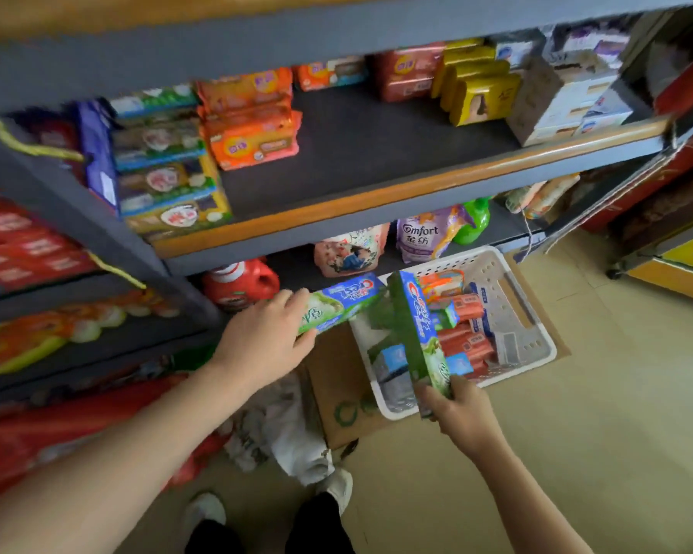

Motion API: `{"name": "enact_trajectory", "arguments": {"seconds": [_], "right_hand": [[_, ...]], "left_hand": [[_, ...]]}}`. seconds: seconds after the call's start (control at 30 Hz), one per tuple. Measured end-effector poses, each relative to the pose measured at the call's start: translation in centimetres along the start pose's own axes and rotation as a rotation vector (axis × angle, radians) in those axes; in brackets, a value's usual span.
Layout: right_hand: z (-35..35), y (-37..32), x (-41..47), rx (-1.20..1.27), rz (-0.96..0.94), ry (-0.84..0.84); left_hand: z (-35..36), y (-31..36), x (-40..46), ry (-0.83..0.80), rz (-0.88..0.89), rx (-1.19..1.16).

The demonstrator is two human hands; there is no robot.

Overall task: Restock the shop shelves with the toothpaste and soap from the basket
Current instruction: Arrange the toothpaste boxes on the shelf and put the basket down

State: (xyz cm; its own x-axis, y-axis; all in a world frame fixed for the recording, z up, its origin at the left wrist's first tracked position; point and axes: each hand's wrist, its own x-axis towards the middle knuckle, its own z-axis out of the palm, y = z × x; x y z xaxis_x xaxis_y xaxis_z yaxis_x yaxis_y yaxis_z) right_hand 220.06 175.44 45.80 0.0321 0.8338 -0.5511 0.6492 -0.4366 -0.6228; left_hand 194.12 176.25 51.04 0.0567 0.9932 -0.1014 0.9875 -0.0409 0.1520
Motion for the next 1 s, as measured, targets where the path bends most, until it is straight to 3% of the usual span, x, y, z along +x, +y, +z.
{"name": "enact_trajectory", "arguments": {"seconds": [0.4, 0.57, 0.77, 1.0], "right_hand": [[15.3, -15.7, -8.4, -0.094, -0.572, -0.162], [20.5, -18.1, -12.5, -0.009, -0.622, -0.044], [25.9, -18.8, -16.0, -0.222, -0.624, -0.121], [31.2, -25.2, -17.5, -0.285, -0.616, -0.034]], "left_hand": [[-8.4, -17.9, -21.0, 0.400, -0.370, -0.129], [-9.2, -23.8, -28.4, 0.592, -0.604, -0.232], [-7.4, -28.1, -28.4, 0.560, -0.667, -0.271], [-5.1, -32.2, -23.2, 0.379, -0.700, -0.307]]}}
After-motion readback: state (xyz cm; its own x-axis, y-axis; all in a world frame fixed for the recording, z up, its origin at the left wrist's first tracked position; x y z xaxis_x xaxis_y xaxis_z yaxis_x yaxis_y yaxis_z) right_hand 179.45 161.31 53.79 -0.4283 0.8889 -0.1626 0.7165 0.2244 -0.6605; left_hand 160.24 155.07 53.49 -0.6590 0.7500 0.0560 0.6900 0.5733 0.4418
